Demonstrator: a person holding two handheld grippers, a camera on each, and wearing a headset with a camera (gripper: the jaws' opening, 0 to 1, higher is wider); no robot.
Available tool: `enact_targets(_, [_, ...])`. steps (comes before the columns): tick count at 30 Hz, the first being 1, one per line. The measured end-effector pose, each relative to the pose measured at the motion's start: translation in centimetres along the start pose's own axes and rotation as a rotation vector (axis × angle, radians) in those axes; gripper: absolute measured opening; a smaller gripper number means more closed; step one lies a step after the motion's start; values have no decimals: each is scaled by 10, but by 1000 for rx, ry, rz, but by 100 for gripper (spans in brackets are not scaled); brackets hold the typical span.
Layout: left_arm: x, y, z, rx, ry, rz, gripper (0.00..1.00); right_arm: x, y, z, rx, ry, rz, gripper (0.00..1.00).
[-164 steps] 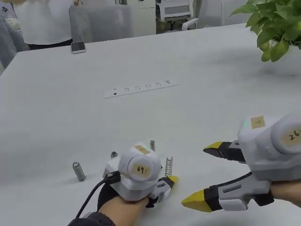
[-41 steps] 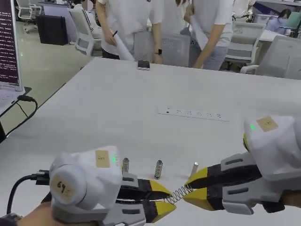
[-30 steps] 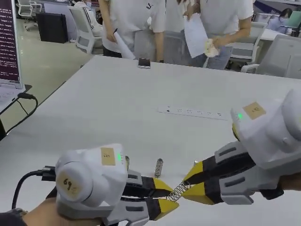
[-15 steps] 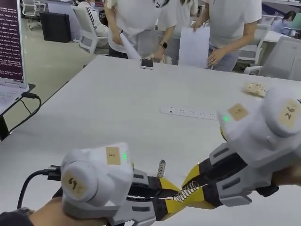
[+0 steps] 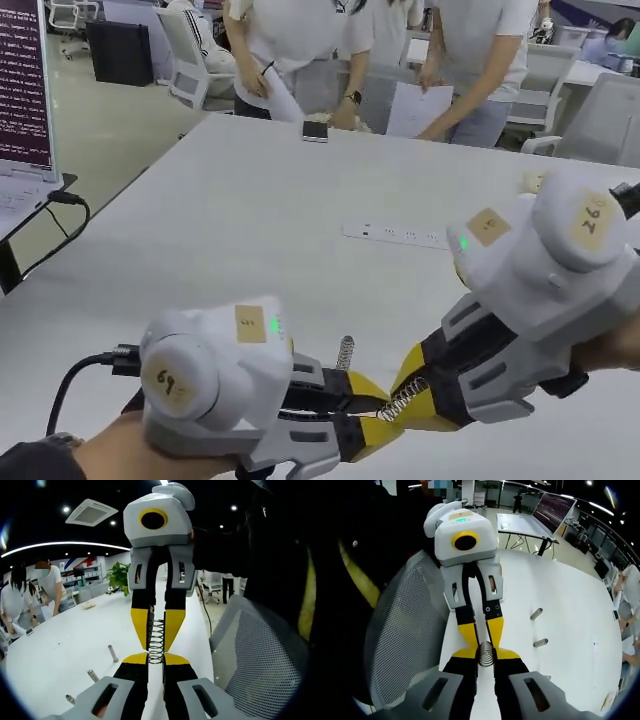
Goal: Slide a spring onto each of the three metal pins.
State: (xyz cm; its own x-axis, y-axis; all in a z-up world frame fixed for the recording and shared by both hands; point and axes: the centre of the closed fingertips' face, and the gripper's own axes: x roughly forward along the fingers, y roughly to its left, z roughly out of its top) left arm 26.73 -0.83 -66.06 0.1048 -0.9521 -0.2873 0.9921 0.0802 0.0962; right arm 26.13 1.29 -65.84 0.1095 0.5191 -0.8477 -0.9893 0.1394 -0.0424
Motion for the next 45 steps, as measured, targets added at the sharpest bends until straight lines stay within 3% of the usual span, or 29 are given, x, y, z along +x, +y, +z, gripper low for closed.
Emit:
enact_targets(9, [3, 0, -1, -29, 0, 2, 3, 2, 0, -1, -27, 52, 20, 9])
enact_targets(18, [2, 5, -4, -68, -9, 14, 6, 4, -6, -4, -24, 68, 5, 9])
enact_targets(23, [1, 5, -14, -82, 11, 16, 9, -1, -13, -12, -12, 86, -15, 9])
enact_targets(32, [-9, 17, -25, -117, 14, 47, 18, -9, -26, -26, 14, 107, -64, 9])
enact_targets(38, [-20, 23, -39, -155, 28, 81, 25, -16, -35, -32, 34, 101, -91, 9])
enact_targets(42, [-27, 27, -43, -169, 27, 107, 33, -18, -38, -36, 42, 107, -103, 9])
enact_targets(45, [-32, 29, -45, -179, 27, 124, 33, -21, -41, -40, 44, 115, -113, 9])
